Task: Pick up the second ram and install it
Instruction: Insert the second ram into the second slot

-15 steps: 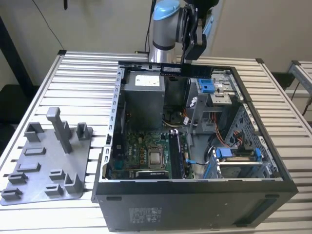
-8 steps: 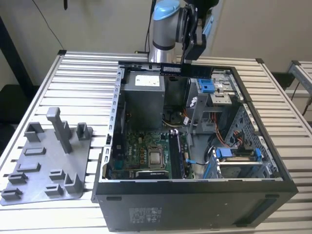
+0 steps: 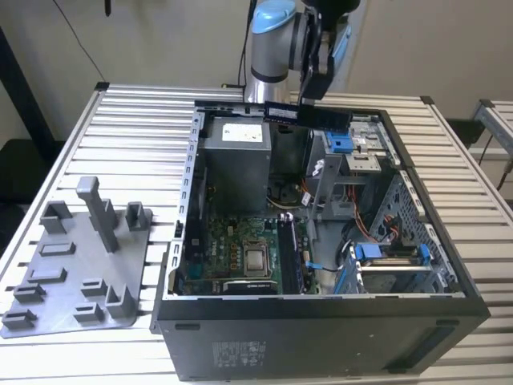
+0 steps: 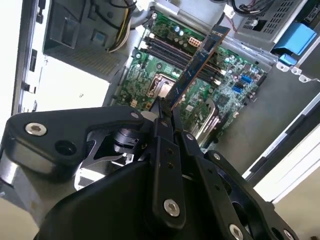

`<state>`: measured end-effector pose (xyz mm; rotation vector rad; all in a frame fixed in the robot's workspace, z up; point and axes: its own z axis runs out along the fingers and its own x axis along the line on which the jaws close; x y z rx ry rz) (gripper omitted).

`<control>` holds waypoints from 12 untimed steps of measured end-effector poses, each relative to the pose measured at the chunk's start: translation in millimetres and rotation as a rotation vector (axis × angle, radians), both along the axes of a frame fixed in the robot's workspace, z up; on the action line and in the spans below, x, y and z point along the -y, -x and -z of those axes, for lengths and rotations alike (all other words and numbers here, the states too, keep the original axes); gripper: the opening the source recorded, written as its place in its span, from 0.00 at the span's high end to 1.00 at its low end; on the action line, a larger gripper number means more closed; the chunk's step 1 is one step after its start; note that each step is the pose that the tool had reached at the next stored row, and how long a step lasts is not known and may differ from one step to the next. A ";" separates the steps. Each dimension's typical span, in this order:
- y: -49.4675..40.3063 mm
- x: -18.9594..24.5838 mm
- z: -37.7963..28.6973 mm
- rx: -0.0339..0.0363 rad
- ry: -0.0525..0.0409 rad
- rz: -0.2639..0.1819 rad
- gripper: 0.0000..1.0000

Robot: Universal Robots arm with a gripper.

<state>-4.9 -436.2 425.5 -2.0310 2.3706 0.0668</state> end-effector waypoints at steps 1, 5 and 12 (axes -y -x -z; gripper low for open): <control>0.0 0.0 0.1 -0.0001 0.0002 0.014 0.86; 0.0 0.0 0.3 0.0000 0.0000 0.060 0.86; 0.0 0.0 0.3 0.0000 0.0000 0.113 0.86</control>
